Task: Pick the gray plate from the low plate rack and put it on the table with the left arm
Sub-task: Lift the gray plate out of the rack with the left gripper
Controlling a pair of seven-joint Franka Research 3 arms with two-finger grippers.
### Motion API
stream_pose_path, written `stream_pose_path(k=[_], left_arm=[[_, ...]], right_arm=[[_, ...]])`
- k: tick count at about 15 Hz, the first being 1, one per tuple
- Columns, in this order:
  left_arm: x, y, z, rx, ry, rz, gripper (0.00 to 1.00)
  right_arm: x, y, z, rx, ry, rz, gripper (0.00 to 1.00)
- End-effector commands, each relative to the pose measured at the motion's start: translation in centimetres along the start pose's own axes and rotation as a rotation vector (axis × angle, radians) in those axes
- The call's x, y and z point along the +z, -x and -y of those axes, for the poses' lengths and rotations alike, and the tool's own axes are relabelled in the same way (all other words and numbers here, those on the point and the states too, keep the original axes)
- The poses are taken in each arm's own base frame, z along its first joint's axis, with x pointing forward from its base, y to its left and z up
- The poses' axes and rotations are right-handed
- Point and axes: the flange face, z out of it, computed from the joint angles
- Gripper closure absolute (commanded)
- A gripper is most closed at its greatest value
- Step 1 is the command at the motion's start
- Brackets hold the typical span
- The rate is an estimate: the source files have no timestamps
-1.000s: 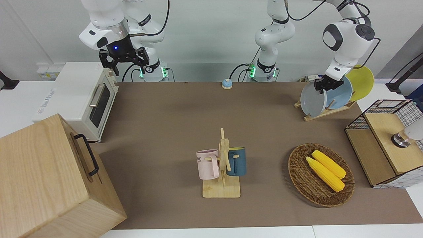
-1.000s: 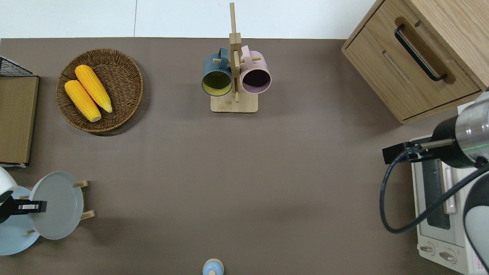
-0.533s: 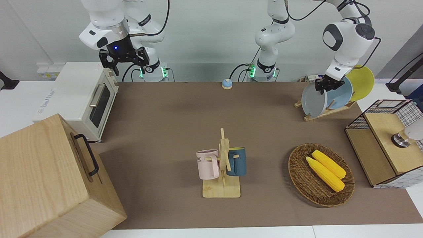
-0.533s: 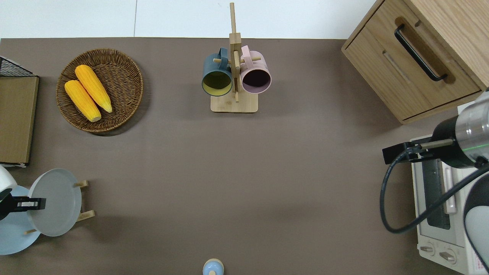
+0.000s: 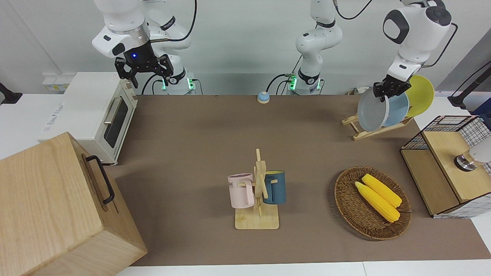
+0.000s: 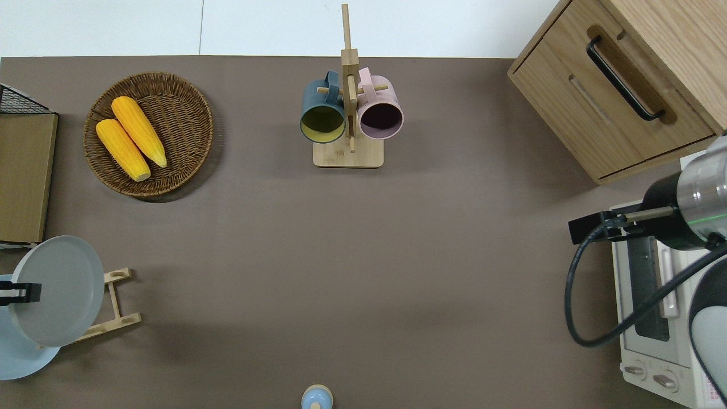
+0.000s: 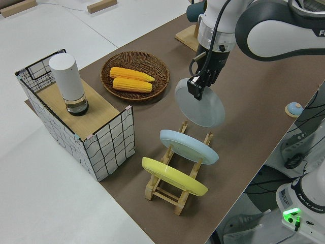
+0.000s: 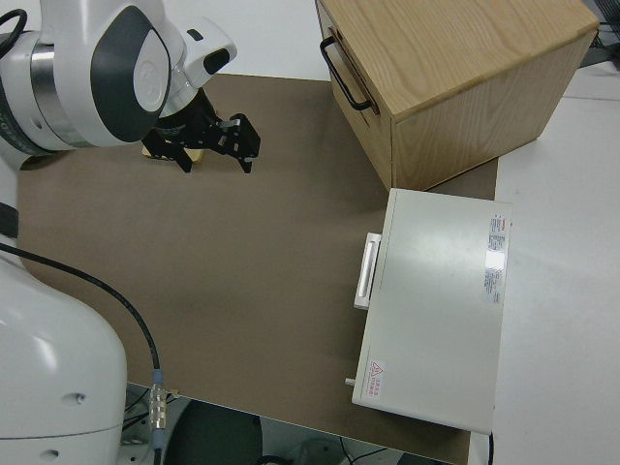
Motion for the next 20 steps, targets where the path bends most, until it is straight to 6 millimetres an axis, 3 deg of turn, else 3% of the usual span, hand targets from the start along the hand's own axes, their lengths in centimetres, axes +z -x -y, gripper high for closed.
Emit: stream_pose_path(k=[1,8,11,13,20], left_arm=[[-1.6,-0.5,-1.6,-0.009,-0.004,0.036,1.0],[-1.7,-0.4,-4.4,-0.111,0.18,0.04,1.0],[-1.5,-0.3,-7.0,-0.169,0.255,0.052,1.0],[-0.6,-0.1,-8.6,-0.184,0.312,0.066,1.0],[3.9,0.1,-11.3,-0.211,0.462,0.072,1.0]], right_arm=[[-0.3,0.3,-0.1,0.003,-0.01,0.006,0.011],[-0.3,0.3,-0.1,0.003,-0.01,0.006,0.013],[-0.3,0.3,-0.1,0.003,-0.01,0.006,0.011],[-0.3,0.3,-0.1,0.003,-0.01,0.006,0.013],[-0.3,0.3,-0.1,0.003,-0.01,0.006,0.011]])
